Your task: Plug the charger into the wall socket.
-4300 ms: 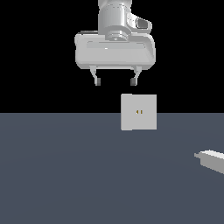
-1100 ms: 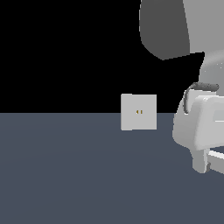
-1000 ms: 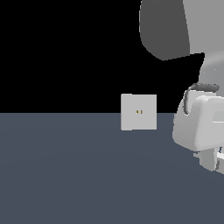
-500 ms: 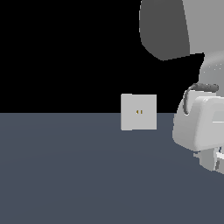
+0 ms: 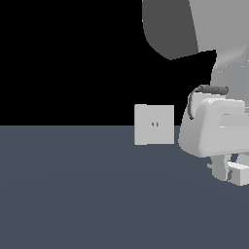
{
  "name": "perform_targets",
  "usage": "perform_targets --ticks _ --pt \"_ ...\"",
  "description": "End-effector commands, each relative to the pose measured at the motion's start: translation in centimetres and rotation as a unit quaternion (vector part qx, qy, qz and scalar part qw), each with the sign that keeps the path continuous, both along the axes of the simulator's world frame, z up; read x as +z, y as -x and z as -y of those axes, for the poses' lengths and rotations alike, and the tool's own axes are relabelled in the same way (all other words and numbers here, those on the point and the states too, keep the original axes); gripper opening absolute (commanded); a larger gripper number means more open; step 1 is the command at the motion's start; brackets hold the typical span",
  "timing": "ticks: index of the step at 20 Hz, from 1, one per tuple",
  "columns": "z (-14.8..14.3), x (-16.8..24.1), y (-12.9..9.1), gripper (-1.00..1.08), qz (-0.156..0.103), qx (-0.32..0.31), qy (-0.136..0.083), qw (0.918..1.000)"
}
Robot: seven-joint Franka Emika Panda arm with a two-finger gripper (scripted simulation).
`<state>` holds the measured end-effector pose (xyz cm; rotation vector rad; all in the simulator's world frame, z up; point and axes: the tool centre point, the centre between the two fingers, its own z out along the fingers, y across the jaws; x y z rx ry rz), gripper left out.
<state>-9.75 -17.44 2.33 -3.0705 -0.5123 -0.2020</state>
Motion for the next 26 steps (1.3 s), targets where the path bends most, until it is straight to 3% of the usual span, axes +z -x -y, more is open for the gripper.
perform_targets --ticks 1,15,26 --pt "-0.8 0.6 -0.2 -1.0 0.001 -0.01 0.0 1.0" --pt "-6.9 5.6 -2.7 -1.0 0.001 -0.091 0.0 0.9959" --pt "-9.1 7.6 -4.0 -1.0 0.0 -0.122 0.0 0.9925"
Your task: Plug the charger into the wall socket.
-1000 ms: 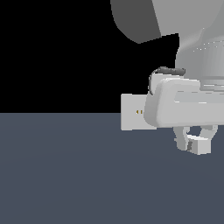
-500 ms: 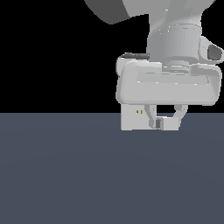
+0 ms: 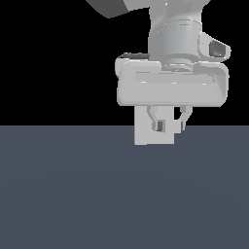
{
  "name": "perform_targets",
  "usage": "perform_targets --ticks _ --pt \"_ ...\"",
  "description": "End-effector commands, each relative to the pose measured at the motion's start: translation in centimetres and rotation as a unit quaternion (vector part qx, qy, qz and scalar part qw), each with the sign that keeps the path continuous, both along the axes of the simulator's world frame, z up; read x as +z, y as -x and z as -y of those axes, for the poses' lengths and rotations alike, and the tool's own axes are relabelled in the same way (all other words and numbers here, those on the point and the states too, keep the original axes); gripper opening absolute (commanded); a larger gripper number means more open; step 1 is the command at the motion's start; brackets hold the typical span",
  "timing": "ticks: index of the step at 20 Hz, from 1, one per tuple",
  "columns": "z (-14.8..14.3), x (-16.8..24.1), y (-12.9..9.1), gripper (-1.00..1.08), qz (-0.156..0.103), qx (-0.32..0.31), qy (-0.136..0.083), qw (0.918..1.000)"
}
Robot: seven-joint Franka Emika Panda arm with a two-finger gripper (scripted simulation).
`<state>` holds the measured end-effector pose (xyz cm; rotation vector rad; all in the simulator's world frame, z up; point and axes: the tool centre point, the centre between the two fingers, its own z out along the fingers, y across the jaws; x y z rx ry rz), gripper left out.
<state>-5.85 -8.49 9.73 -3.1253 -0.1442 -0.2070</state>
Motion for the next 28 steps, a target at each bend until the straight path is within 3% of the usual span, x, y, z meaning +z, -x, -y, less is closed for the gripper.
perform_targets --ticks 1,13,28 --pt "-0.2 0.2 -0.2 -1.0 0.0 -0.004 0.0 1.0" --pt "-0.3 0.3 -0.7 -1.0 0.0 -0.005 0.0 1.0" --pt "-0.7 0.3 -5.2 -1.0 0.0 -0.005 0.0 1.0"
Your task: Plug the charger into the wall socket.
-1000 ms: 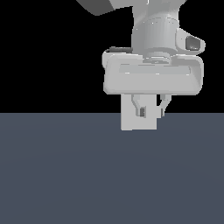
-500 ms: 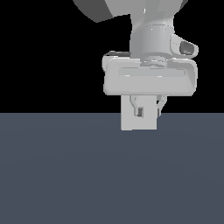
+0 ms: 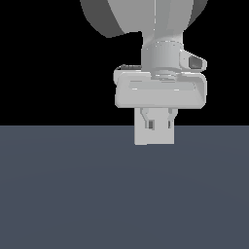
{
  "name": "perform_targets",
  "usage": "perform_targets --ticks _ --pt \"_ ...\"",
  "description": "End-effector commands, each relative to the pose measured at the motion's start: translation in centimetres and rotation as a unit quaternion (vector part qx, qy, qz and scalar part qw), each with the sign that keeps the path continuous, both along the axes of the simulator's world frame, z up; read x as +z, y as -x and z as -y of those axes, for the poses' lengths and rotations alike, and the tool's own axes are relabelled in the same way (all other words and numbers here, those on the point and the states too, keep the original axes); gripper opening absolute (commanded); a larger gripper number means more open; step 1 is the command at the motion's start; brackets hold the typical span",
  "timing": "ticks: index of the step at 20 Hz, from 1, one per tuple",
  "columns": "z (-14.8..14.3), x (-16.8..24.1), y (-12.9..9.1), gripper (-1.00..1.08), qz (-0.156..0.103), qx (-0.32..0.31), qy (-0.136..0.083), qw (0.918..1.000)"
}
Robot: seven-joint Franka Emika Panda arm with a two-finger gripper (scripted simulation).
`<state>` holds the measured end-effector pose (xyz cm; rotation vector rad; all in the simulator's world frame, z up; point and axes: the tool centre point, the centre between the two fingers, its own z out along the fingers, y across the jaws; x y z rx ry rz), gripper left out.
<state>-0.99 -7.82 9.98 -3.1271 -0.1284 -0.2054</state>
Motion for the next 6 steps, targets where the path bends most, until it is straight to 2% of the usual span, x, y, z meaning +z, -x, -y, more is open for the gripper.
perform_targets --ticks 1,6 --pt "-0.02 0.02 -0.39 -1.0 0.0 0.0 0.0 1.0" --pt "0.0 0.02 -0.38 -1.0 0.0 0.0 0.0 1.0"
